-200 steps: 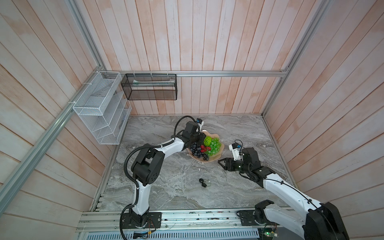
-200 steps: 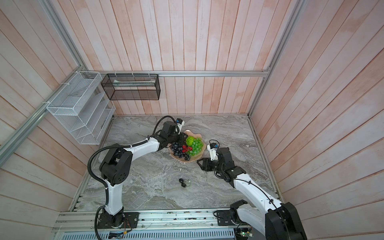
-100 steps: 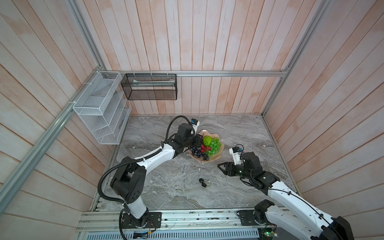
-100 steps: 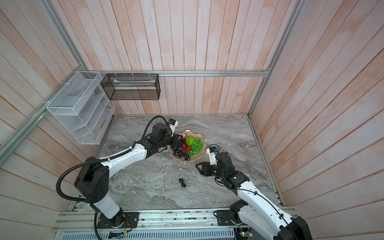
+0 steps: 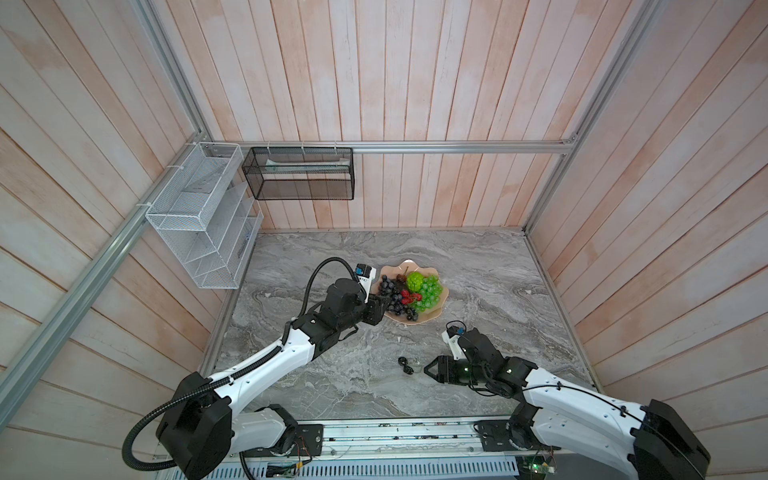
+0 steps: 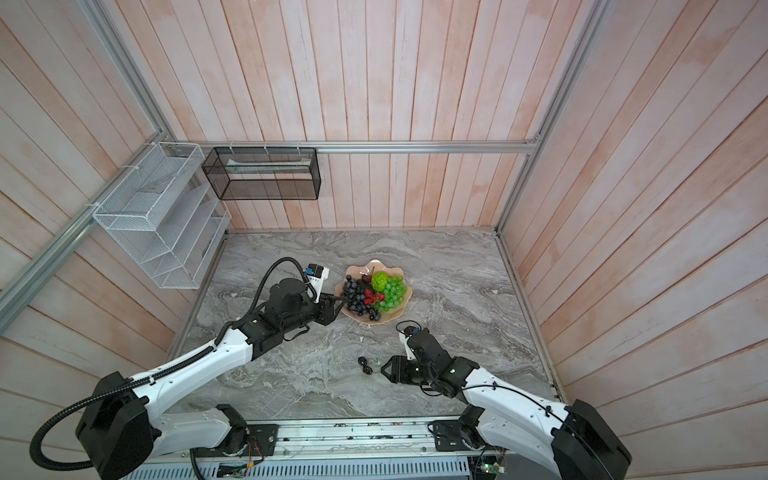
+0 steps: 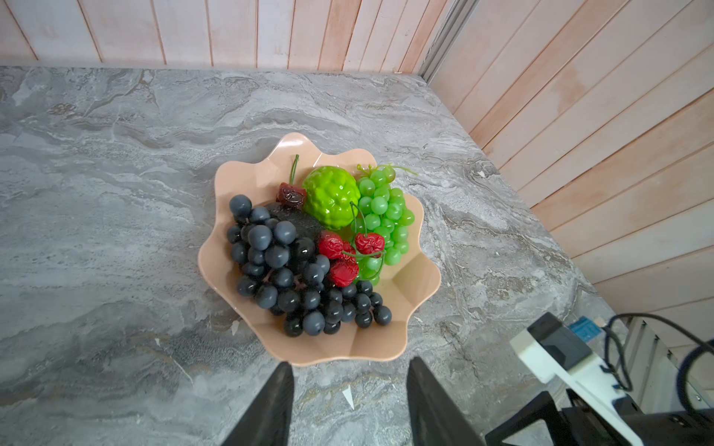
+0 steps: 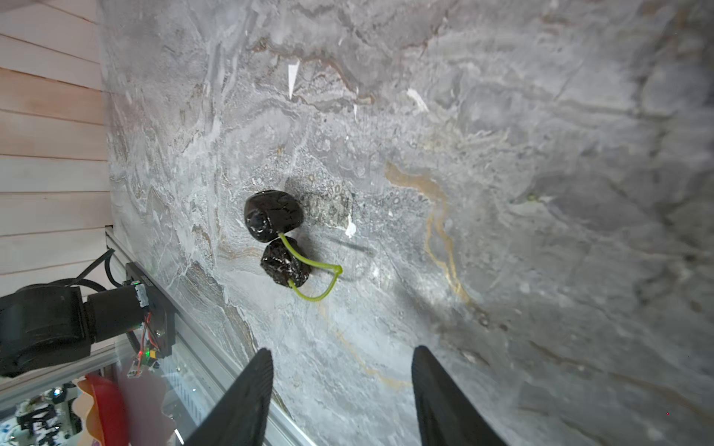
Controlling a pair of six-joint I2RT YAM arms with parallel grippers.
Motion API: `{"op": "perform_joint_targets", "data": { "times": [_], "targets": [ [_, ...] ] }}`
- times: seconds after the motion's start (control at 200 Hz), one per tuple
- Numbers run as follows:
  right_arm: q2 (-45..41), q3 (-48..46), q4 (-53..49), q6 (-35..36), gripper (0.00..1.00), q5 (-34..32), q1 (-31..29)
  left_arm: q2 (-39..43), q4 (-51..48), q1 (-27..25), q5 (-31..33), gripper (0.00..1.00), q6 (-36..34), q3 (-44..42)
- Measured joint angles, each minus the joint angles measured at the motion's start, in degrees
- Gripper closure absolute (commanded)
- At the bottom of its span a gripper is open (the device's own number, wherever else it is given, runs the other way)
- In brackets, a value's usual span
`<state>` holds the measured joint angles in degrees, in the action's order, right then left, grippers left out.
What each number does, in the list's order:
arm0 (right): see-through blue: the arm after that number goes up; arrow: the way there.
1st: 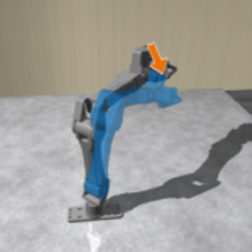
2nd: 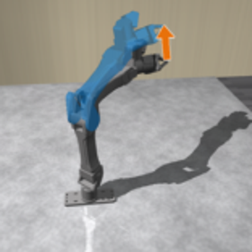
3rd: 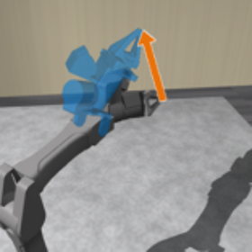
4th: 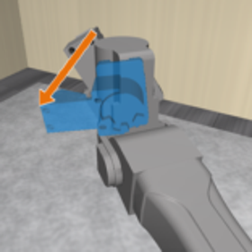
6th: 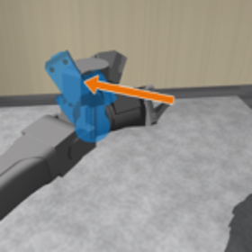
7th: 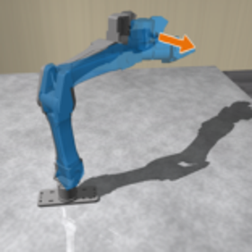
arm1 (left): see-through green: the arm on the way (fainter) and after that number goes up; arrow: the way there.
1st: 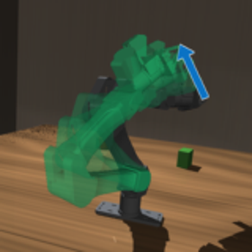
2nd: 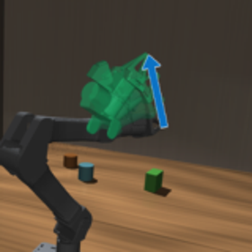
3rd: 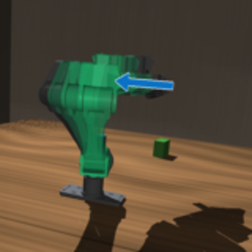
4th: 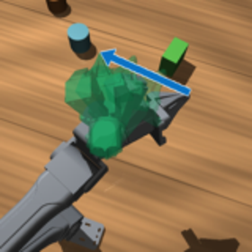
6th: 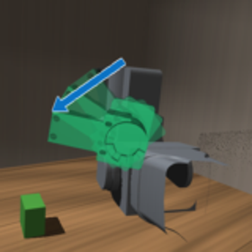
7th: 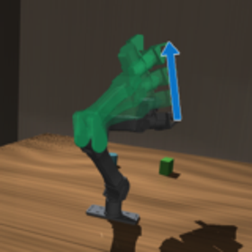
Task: Place and organize the fake fruits in the fruit bowl
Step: 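Withdraw the left gripper while the right gripper grasps the dark cherry pair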
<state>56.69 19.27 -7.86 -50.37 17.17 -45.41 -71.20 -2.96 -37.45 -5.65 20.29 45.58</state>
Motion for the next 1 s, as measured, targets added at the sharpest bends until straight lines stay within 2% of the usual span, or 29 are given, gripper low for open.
{"op": "perform_joint_targets", "data": {
  "times": [0.245,0.505,0.86,1.0],
  "targets": [
    [10.23,1.97,4.52,-4.00,0.45,2.93,-0.28,2.69,1.49,0.00,0.11,0.50,1.88,-4.66],
    [16.02,5.14,6.84,-6.71,0.47,3.98,-0.33,7.02,3.76,0.00,0.13,0.50,2.25,-8.61],
    [23.37,8.41,11.78,-9.92,0.54,5.51,-0.33,12.41,4.31,0.00,0.20,0.49,2.23,-10.67],
    [26.14,10.10,12.94,-10.01,0.60,5.51,-0.31,14.97,4.24,0.00,0.83,0.48,2.25,-12.17]
  ]
}}
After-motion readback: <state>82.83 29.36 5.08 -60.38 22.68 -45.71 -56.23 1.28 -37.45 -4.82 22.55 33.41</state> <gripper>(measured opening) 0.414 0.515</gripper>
